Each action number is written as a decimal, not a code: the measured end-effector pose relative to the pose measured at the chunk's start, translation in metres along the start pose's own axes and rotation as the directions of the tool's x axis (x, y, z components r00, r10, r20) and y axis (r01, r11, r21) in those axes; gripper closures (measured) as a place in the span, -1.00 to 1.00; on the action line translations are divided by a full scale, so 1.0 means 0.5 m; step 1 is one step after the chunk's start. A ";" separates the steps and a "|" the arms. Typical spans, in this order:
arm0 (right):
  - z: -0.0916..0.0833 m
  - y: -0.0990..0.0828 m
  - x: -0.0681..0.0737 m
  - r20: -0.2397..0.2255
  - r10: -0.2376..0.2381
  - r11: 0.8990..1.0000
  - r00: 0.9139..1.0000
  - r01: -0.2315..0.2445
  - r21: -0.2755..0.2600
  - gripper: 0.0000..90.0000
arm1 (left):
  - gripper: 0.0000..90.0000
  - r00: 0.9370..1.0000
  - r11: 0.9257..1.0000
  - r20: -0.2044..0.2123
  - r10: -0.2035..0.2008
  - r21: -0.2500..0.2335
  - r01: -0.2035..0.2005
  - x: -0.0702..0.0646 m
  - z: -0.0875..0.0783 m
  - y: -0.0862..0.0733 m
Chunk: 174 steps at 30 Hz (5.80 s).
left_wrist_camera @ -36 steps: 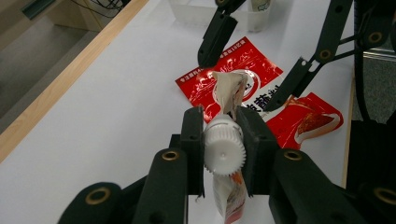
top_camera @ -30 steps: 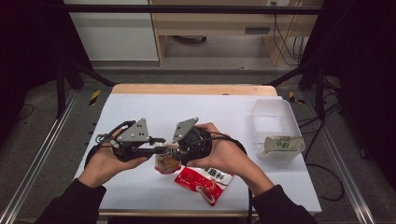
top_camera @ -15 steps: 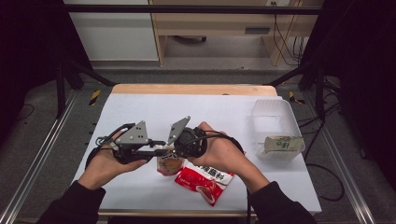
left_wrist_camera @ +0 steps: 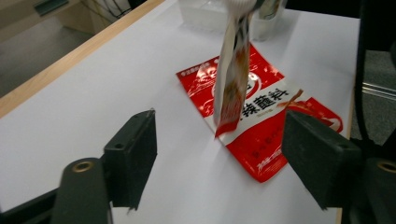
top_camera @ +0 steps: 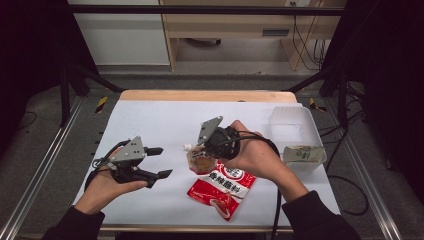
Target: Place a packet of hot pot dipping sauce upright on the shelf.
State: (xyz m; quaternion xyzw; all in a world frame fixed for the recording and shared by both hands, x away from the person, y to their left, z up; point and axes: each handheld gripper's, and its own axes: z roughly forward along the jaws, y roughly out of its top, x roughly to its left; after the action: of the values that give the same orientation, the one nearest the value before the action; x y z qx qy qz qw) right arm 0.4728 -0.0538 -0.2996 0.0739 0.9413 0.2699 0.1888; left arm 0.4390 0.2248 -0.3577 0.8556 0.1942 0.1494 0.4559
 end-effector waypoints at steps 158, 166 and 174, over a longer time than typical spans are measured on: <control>-0.197 -0.326 -0.113 0.301 0.423 0.906 0.855 -0.401 -0.135 -0.38 | -0.80 0.969 0.989 -0.207 -0.133 0.033 0.143 0.014 -0.003 -0.225; -0.180 -0.272 -0.056 0.280 0.389 0.921 0.878 -0.364 -0.138 -0.52 | -0.81 0.968 0.989 -0.209 -0.139 0.027 0.148 0.017 -0.005 -0.225; -0.143 -0.234 -0.004 0.237 0.396 0.917 0.887 -0.372 -0.141 -0.59 | -0.84 0.966 0.988 -0.215 -0.144 0.024 0.153 0.019 -0.008 -0.226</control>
State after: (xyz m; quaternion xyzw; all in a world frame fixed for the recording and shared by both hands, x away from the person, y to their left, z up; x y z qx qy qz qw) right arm 0.4418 -0.1872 -0.3057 0.2848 0.8615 0.3328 0.2570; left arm 0.4237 0.2893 -0.4495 0.8269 0.3083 0.2013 0.4250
